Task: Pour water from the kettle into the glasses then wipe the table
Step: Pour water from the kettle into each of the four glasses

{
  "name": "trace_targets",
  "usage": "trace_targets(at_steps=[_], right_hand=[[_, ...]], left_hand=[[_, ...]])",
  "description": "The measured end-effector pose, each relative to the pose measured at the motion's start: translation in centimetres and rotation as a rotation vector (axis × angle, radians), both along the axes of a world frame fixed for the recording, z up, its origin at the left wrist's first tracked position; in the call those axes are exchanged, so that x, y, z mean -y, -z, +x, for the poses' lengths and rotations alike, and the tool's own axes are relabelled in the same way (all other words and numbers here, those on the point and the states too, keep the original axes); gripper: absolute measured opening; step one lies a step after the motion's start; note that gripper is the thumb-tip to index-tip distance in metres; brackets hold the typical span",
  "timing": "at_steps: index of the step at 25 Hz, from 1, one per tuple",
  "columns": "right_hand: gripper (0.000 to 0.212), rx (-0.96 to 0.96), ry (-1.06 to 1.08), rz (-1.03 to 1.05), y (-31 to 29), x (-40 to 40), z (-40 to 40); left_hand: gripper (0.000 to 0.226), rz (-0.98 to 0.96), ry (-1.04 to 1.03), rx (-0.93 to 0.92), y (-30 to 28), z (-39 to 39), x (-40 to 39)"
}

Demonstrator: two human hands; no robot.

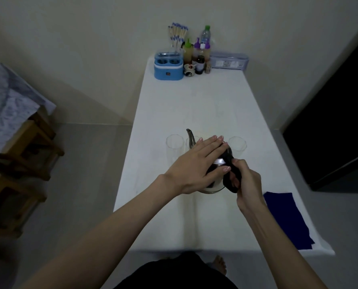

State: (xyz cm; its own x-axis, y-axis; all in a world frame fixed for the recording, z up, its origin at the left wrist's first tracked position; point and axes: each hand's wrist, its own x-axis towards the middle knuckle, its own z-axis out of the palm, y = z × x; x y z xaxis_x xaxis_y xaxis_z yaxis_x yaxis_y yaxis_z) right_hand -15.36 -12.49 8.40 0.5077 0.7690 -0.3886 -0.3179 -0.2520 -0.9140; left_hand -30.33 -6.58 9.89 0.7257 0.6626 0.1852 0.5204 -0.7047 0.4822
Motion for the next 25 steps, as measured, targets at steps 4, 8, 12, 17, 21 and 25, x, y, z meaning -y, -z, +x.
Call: trace_targets(at_steps=[4,8,12,17,21,25], right_hand=[[0.034,0.097,-0.024,-0.07,-0.4,-1.2,-0.9],[0.033,0.18,-0.038,-0.134,-1.1,-1.9,-0.9],[0.036,0.2,-0.027,-0.169,-1.4,-1.8,-0.7],[0.045,0.228,-0.045,-0.168,-2.0,-1.6,0.0],[0.038,0.258,-0.059,-0.172,-2.6,-1.7,0.4],[0.038,0.279,-0.074,-0.17,-3.1,-1.8,0.6]], left_hand=[[0.063,-0.126,-0.02,0.038,0.2,-1.7,-0.9],[0.065,-0.191,-0.039,0.055,0.5,-2.0,-0.9],[0.067,-0.235,-0.041,0.071,0.9,-1.6,-0.6],[0.074,-0.246,-0.046,0.094,1.2,-1.1,-0.4],[0.077,-0.253,-0.052,0.096,0.8,-0.8,-0.3],[0.067,-0.249,-0.067,0.099,0.7,-0.5,-0.5]])
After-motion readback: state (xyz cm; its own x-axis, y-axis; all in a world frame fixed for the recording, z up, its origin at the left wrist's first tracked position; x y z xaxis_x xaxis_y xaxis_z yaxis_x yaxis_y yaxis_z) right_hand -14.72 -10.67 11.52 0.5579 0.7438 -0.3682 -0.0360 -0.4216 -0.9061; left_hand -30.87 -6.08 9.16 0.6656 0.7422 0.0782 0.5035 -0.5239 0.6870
